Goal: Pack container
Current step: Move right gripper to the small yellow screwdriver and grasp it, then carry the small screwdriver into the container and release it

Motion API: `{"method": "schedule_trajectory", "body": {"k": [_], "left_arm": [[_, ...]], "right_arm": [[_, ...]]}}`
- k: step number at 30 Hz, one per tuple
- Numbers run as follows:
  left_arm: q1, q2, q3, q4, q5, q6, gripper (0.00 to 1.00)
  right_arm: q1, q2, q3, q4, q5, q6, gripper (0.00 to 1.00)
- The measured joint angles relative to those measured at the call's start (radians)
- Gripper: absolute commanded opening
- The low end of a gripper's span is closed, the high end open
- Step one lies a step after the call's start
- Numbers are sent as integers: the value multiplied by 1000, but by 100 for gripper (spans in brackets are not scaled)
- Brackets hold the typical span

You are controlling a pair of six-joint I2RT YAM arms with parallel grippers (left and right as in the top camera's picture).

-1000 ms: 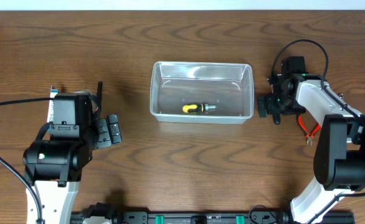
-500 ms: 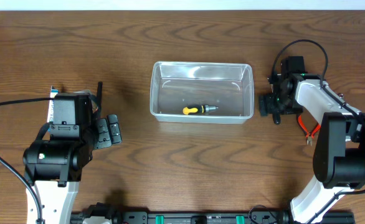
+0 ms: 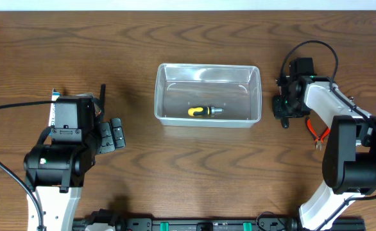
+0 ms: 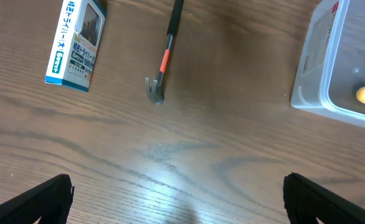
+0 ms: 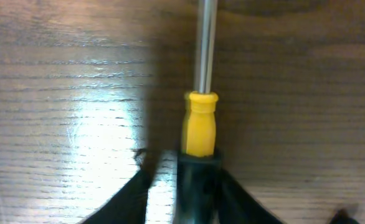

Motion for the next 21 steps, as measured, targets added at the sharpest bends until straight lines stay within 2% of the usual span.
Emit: {"method": "schedule_trajectory", "body": {"k": [3, 8, 12, 21], "left_arm": [[0, 0, 0, 0, 0, 0, 98], [0, 0, 0, 0, 0, 0, 98], [0, 0, 0, 0, 0, 0, 98], [0, 0, 0, 0, 0, 0, 98]], "right_arm": [[0, 0, 0, 0, -1, 2, 20], [0, 0, 0, 0, -2, 2, 15], [0, 0, 0, 2, -1, 2, 1], [0, 2, 4, 35, 2, -2, 1]]}}
